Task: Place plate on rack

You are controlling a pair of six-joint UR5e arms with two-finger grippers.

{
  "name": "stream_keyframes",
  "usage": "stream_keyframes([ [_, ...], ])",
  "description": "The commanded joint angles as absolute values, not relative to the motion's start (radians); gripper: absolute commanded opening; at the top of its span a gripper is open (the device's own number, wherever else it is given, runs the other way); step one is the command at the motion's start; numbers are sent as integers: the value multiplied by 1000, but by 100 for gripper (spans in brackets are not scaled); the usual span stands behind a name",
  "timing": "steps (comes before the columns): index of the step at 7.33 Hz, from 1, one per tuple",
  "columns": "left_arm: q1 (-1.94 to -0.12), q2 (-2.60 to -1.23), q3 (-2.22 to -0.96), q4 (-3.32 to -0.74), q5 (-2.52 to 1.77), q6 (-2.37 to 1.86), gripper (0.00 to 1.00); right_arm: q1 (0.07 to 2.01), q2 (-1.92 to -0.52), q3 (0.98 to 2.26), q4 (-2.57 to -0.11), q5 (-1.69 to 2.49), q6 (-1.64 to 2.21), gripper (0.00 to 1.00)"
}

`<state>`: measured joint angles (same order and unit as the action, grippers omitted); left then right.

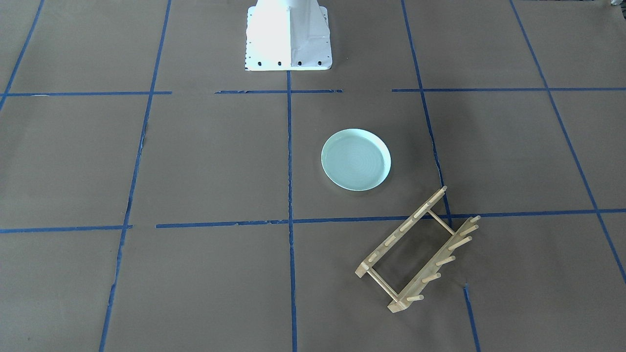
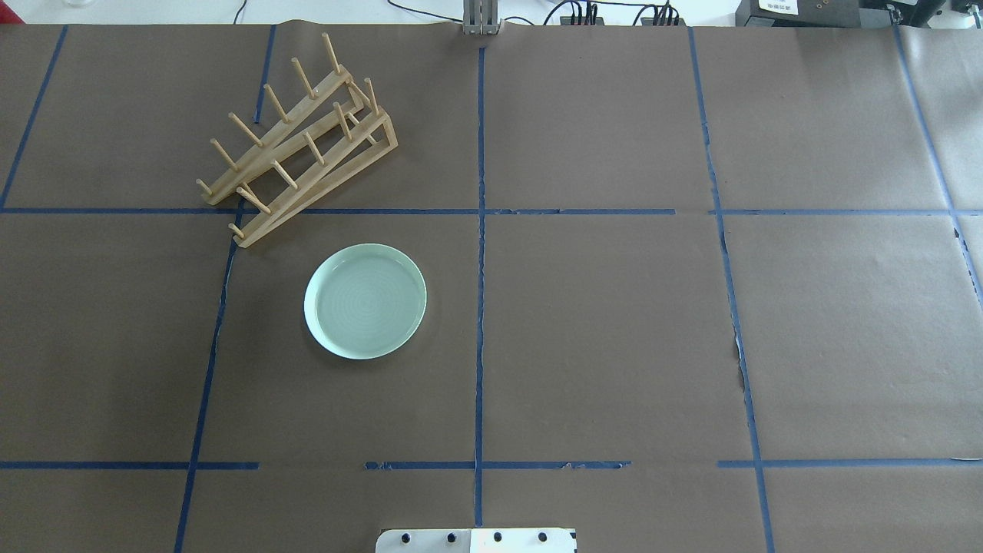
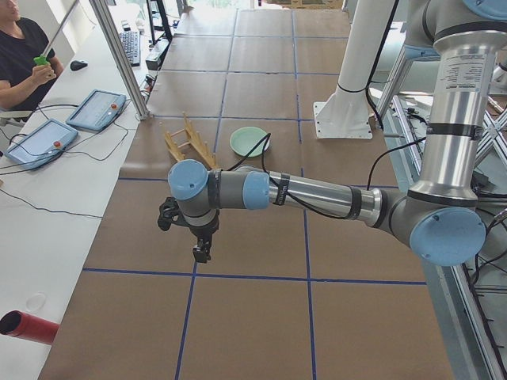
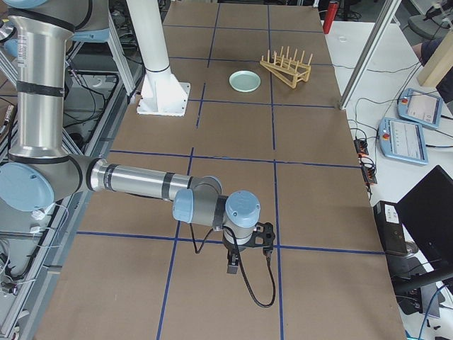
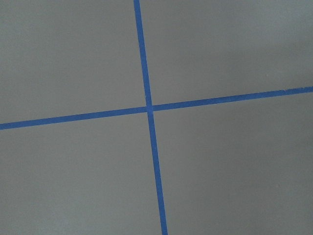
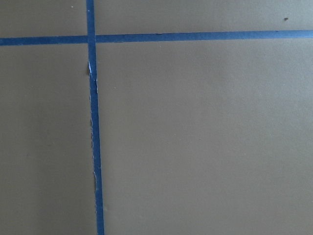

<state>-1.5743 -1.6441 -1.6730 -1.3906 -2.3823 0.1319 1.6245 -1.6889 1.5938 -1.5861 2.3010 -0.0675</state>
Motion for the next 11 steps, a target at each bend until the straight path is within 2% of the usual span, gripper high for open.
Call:
stream_keyframes([
  [1,-1577,-1634,-1692,-1391,-2385,138,100,1624,-1689,1594,-1586,2301,-67,100],
  [7,-1577,-1623,-1701,-1397,-2385,143,100,1624,-1689,1594,-1586,2301,-67,100],
  [9,-1560,-1629,-1643,-1567,-2396,130,100,1624,-1689,1594,-1586,2301,-67,100],
  [11,-1501,-1634,-1742,-1611,-2502,-95,100,1624,-1689,1594,-1586,2301,-67,100],
])
